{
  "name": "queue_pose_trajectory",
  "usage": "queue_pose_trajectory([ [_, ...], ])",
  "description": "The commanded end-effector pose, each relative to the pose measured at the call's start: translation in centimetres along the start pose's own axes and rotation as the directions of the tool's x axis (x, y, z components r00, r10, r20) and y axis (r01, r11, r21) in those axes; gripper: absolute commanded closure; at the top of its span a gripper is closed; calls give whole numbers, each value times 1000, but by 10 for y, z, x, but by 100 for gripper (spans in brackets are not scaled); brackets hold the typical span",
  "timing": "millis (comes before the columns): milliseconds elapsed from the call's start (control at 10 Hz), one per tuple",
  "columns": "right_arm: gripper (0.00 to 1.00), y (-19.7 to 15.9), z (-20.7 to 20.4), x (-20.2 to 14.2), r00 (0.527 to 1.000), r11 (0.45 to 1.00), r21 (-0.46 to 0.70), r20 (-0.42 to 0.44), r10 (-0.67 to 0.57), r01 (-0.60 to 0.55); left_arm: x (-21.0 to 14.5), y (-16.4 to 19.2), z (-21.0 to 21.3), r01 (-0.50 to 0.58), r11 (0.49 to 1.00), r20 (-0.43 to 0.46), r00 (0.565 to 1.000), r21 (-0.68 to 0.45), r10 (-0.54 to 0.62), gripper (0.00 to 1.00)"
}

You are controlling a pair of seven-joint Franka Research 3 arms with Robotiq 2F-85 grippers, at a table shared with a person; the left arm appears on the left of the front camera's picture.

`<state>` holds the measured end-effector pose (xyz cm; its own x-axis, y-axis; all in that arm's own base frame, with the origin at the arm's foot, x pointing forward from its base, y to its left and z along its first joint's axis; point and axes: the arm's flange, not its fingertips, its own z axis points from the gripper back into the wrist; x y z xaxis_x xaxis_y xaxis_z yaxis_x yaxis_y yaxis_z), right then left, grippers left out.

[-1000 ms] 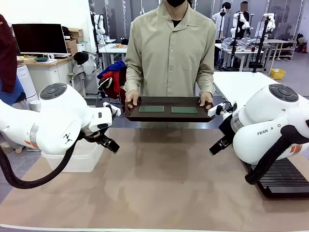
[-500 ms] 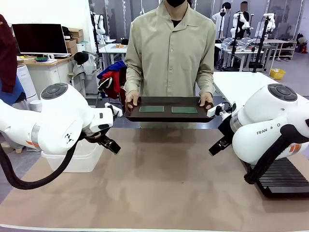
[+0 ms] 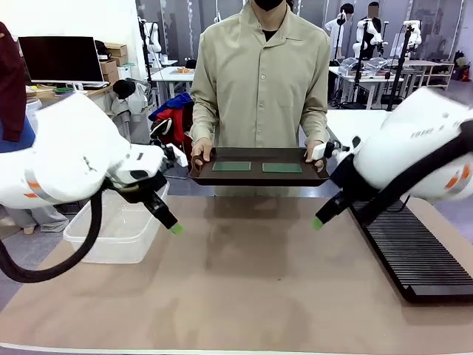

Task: Sort PCBs into racks and boxes based on the side picked up.
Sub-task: Pick up the Blank PCB handed by the Human.

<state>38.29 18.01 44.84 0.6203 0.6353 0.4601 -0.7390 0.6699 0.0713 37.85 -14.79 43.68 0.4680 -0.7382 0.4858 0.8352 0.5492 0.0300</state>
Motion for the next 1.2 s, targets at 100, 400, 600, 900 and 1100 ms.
queue_pose_trajectory([
  [100, 0, -7, 63, 12, 999, 997, 65, 39, 31, -33, -6, -1, 50, 100, 995, 52, 994, -25, -98, 0],
  [400, 0, -9, 122, 16, 988, 998, -11, 142, 57, -57, -7, 0, 105, 94, 991, 78, 992, 93, -101, 0],
  [600, 0, -15, 142, 17, 983, 998, -41, 173, 56, -50, -5, 0, 123, 55, 989, 122, 990, 140, -73, 0],
  [900, 0, -9, 139, 21, 988, 999, -10, 152, 34, -33, -3, 1, 113, 93, 991, 115, 988, 92, -104, 0],
  [1100, 0, -10, 143, 20, 987, 999, -22, 157, 37, -34, -3, 2, 119, 90, 990, 122, 987, 106, -102, 0],
])
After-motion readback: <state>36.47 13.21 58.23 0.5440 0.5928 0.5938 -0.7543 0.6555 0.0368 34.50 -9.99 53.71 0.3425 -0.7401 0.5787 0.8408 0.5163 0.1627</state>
